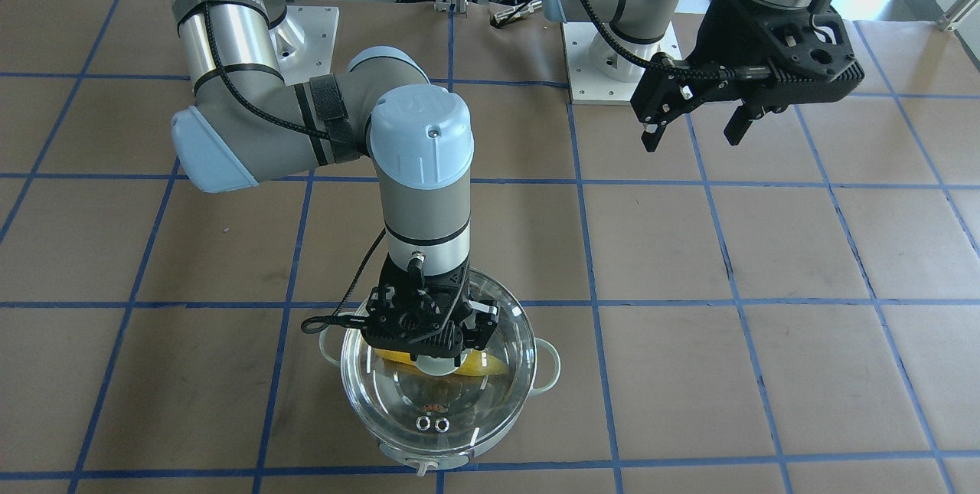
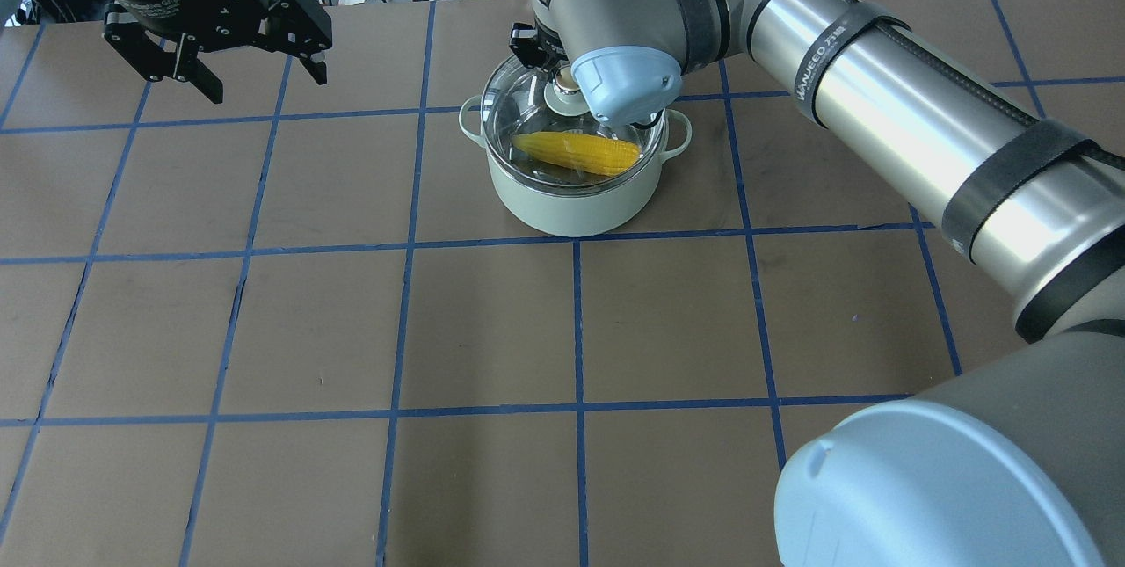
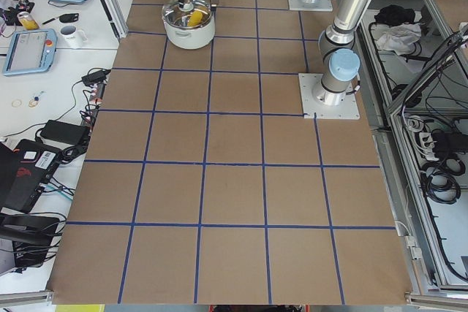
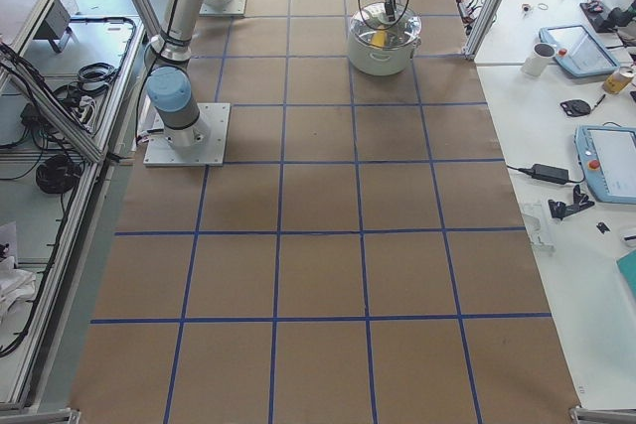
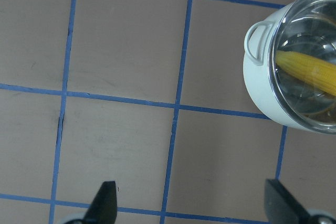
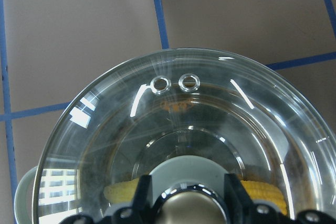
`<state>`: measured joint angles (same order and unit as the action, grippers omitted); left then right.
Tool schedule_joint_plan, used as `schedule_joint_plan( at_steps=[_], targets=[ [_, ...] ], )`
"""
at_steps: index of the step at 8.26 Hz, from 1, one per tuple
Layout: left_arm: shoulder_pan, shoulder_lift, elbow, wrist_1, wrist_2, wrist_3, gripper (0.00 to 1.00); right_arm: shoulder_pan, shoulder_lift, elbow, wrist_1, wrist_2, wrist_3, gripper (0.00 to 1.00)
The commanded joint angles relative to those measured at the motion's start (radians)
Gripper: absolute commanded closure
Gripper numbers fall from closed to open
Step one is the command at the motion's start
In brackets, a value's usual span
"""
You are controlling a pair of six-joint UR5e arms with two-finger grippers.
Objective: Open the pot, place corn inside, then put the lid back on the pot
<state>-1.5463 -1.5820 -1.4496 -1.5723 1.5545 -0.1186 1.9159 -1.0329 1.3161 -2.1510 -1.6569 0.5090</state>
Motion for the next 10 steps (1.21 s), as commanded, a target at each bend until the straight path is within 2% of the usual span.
schedule_joint_plan(
  at_steps=[1,10],
  targets=[
    [0.000,0.000,0.000,0.000,0.001,-0.001,0.00,0.000,-0.004,0.000,0.010,-0.001,0.000,0.74],
    [0.000,0.002,0.000,0.000,-0.001,0.000,0.00,0.000,-0.010,0.002,0.037,0.002,0.011,0.73]
  ],
)
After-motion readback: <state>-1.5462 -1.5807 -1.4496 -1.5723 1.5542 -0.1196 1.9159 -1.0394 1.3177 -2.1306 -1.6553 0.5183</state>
